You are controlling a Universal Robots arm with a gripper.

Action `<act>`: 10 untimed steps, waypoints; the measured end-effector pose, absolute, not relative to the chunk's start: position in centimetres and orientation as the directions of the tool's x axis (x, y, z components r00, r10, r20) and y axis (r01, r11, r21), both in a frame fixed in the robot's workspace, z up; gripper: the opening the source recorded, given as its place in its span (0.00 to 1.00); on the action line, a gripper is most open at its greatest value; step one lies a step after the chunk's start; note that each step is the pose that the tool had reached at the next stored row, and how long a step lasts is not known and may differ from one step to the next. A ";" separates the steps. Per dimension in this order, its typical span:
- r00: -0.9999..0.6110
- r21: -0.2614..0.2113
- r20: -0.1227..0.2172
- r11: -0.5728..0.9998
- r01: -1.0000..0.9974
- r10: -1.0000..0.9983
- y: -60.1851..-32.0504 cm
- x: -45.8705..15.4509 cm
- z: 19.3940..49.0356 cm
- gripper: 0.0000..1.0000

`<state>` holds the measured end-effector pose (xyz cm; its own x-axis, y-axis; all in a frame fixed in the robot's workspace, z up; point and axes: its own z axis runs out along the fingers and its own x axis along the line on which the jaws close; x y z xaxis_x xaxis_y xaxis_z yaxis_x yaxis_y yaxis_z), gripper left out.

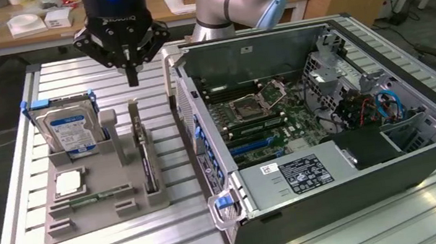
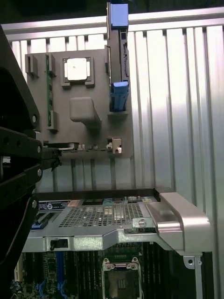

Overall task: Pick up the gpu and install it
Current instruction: 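Reach for the gpu, then pick up the gpu and move the gpu toward the slot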

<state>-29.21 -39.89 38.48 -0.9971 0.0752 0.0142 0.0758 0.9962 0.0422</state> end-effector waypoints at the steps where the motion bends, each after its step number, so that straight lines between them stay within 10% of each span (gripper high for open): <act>1: -0.997 0.042 0.016 0.996 0.076 0.075 -39.9 -29.5 38.5 0.10; 10: -0.997 0.041 0.024 0.996 0.076 0.075 -39.9 -30.6 38.3 0.10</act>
